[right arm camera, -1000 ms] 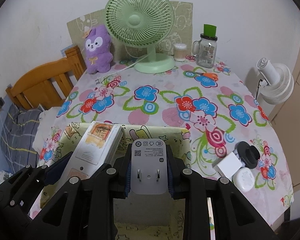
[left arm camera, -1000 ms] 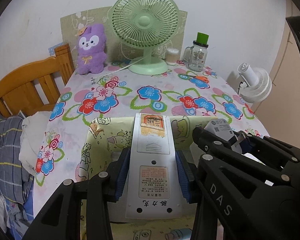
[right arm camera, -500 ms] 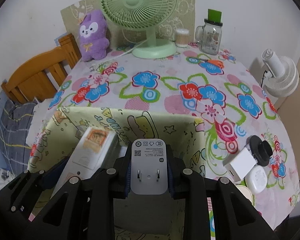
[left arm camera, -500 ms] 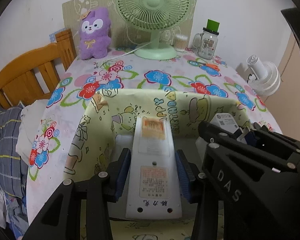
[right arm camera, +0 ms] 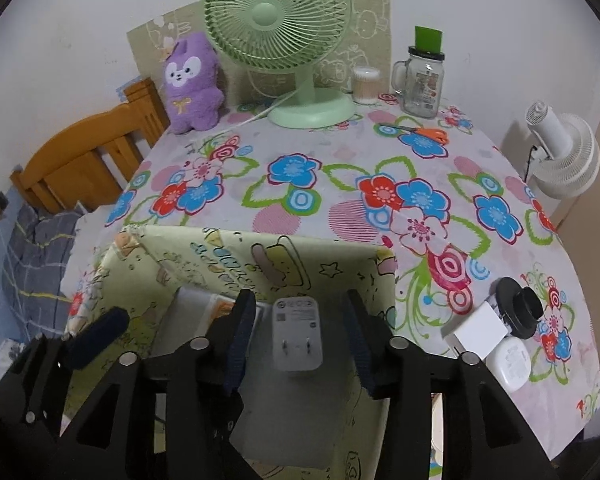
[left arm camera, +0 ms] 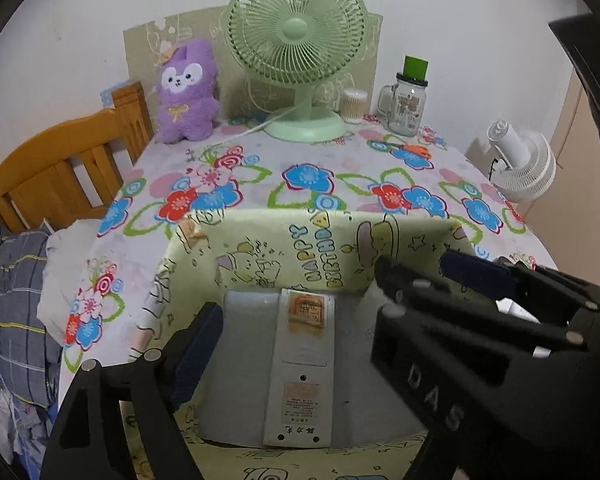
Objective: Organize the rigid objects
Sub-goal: 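Lower the remote and adapter into the box and open both tools, then move both tools back toward the white disc and black lid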
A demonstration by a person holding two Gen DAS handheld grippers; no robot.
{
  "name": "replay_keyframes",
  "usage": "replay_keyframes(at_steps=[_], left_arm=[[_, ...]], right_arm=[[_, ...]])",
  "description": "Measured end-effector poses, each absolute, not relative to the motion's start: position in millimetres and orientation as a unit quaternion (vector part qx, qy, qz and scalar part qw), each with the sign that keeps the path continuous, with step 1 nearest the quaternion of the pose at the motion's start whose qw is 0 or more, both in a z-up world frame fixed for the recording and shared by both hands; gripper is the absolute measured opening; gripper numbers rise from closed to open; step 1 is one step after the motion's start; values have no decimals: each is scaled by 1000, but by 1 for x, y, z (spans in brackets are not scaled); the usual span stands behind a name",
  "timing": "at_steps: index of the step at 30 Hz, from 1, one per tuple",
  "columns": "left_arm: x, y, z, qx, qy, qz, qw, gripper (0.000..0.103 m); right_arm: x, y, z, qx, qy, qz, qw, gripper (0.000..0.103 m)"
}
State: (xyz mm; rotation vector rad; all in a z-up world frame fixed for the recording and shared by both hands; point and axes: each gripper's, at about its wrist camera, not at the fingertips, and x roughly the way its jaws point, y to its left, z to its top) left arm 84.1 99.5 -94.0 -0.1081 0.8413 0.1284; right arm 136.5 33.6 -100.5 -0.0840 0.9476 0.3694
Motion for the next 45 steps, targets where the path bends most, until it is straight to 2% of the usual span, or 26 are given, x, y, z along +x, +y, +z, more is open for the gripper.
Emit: replay_keyframes(at_steps=[1, 2, 5, 10, 13, 21, 32, 45], left_arm=[[84, 100, -93, -57, 412, 62, 907, 87], [83, 101, -93, -61, 415, 62, 906, 88], [81, 102, -90, -71, 422, 60, 902, 88], [73, 98, -83, -60, 415, 59, 906, 89], [70, 94, -79, -52, 412, 62, 908, 90], [63, 82, -68, -45, 403, 51, 913, 92], [54, 62, -53, -32, 389, 52, 919, 94], [47, 35, -44, -28, 383, 39, 923, 96]], right_arm=[[135, 34, -99, -41, 451, 178, 874, 54], [133, 34, -98, -43, 449, 175, 875, 65], [128, 34, -95, -46, 448, 184, 873, 71], [120, 30, -88, -52, 439, 183, 878, 72], [116, 27, -83, -53, 431, 172, 884, 82], [106, 13, -70, -52, 420, 160, 892, 83], [94, -8, -53, -46, 406, 147, 901, 91], [84, -36, -42, -44, 392, 132, 910, 93]])
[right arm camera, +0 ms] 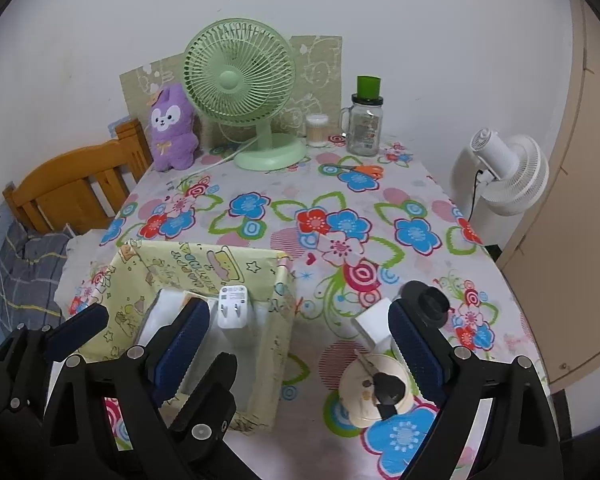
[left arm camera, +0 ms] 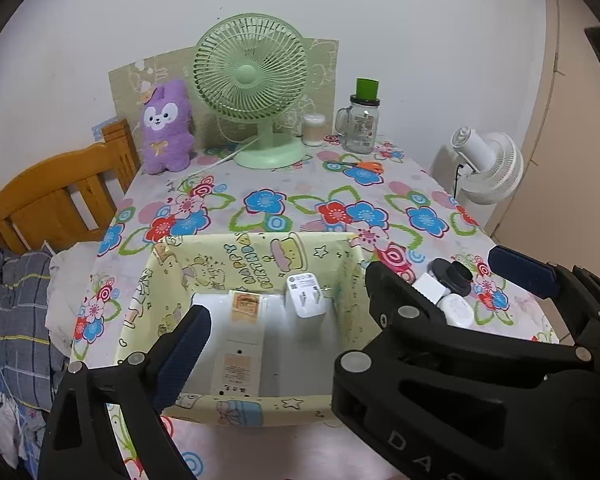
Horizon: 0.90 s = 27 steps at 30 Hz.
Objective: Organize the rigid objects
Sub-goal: 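Move both tools back toward the white disc and black lid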
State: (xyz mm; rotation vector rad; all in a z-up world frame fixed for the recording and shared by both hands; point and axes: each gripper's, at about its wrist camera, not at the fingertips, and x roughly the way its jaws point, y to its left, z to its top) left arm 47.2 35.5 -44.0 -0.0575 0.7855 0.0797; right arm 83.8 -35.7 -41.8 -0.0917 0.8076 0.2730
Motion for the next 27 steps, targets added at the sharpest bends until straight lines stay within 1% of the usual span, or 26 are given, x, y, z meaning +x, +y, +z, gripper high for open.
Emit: replay_keyframes(at_steps=[4, 8, 14, 27], left_arm=[[47, 26, -42, -21, 381, 35, 924, 97], [46, 16, -40, -14, 378, 28, 925, 98], [46, -1, -39, -7, 376, 15, 926, 100], [50, -30, -40, 5, 375, -11, 927, 101]], right_arm=[[82, -46, -40, -38, 390, 128, 911, 94], [79, -57, -36, -39, 380, 116, 917, 98], [76, -74, -32, -45, 367, 98, 924, 100], [72, -108, -31, -35, 355, 71, 931, 102]])
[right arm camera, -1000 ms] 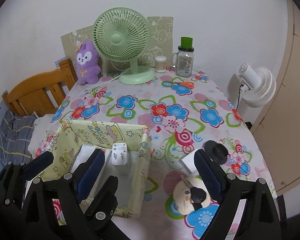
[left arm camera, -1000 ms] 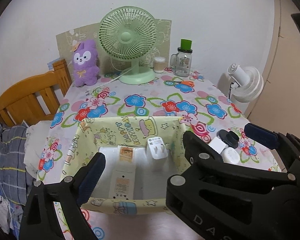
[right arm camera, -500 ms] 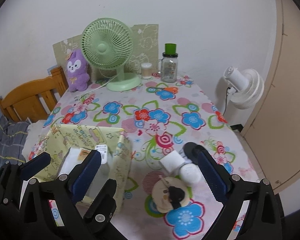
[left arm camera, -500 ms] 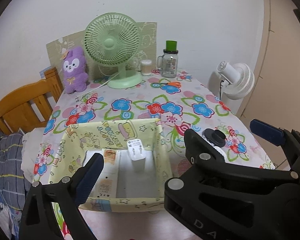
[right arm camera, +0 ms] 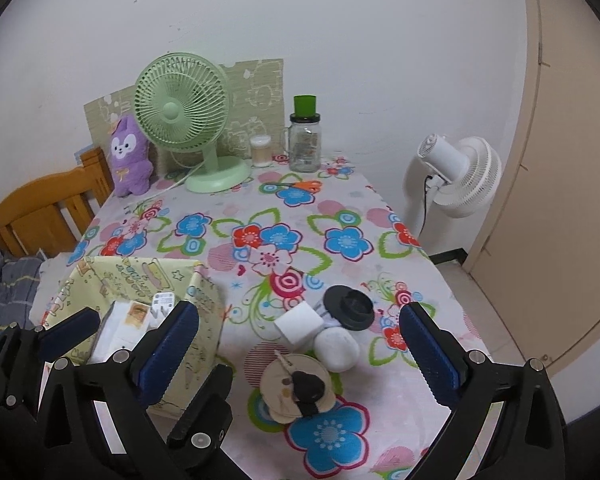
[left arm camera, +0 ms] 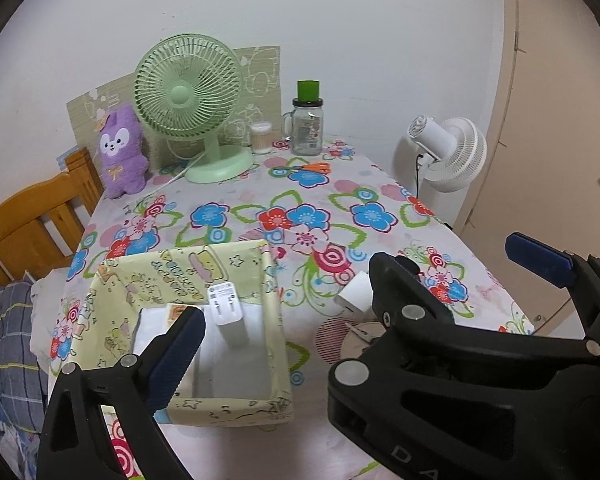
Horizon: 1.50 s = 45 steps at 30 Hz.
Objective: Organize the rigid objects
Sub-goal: 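Move both tools back toward the white disc and black lid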
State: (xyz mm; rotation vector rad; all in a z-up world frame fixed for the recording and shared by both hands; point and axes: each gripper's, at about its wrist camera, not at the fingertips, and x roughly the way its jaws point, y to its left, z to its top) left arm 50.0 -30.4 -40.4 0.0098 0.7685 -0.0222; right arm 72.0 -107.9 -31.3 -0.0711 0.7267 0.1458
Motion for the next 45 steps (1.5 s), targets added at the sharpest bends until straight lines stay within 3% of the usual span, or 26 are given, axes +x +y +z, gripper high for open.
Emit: replay_keyframes(at_steps=[29, 45], left_arm=[[72, -95, -61, 0, 370, -30, 929, 102], [84, -110, -100, -11, 373, -14, 928, 102]], right_arm=[[91, -176, -47, -35, 346, 55, 936, 102], [104, -194, -86, -40, 352, 76, 932, 102]])
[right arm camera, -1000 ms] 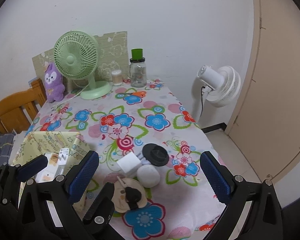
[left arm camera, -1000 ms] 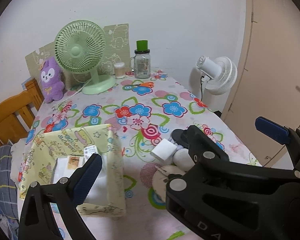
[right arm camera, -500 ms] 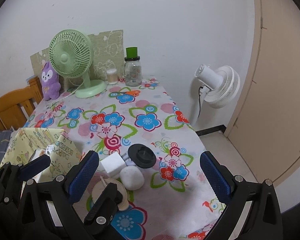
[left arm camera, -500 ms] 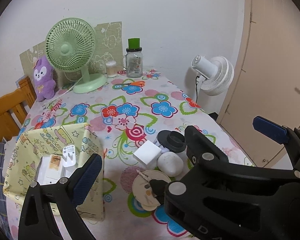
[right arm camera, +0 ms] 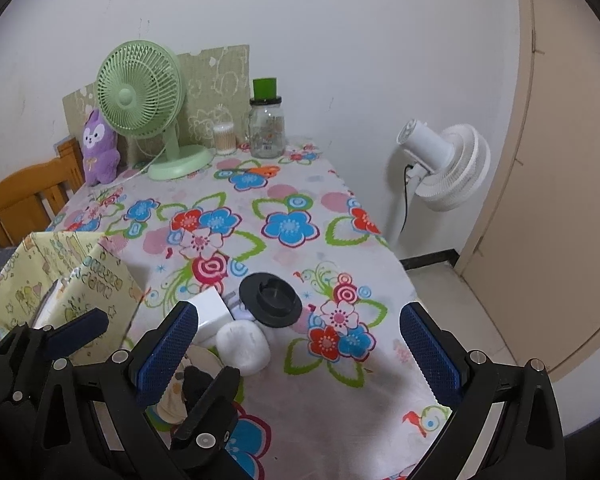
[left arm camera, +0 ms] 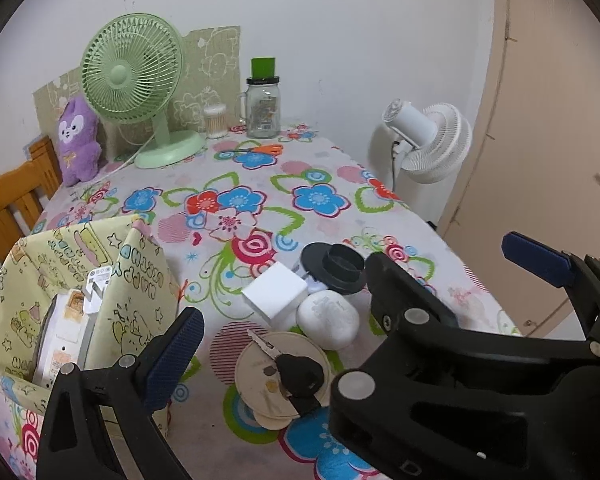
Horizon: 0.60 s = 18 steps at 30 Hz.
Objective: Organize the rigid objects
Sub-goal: 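Move both tools back toward the white disc and black lid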
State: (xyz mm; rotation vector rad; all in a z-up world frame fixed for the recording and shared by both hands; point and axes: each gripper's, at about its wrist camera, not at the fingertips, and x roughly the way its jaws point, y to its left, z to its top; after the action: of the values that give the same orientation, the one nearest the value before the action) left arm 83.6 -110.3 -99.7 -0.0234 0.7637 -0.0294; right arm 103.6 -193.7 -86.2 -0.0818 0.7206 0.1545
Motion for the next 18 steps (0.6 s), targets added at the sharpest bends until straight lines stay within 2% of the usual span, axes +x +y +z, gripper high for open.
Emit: replay_keyframes(at_steps=[6, 18], left_arm=[[84, -110, -110, -24, 369, 3, 929, 102], [83, -117, -148, -29, 391, -4, 920, 102]], right_arm=[[109, -198, -102, -8, 362, 94, 927, 102], [112, -201, -135, -35, 367, 86, 926, 102]])
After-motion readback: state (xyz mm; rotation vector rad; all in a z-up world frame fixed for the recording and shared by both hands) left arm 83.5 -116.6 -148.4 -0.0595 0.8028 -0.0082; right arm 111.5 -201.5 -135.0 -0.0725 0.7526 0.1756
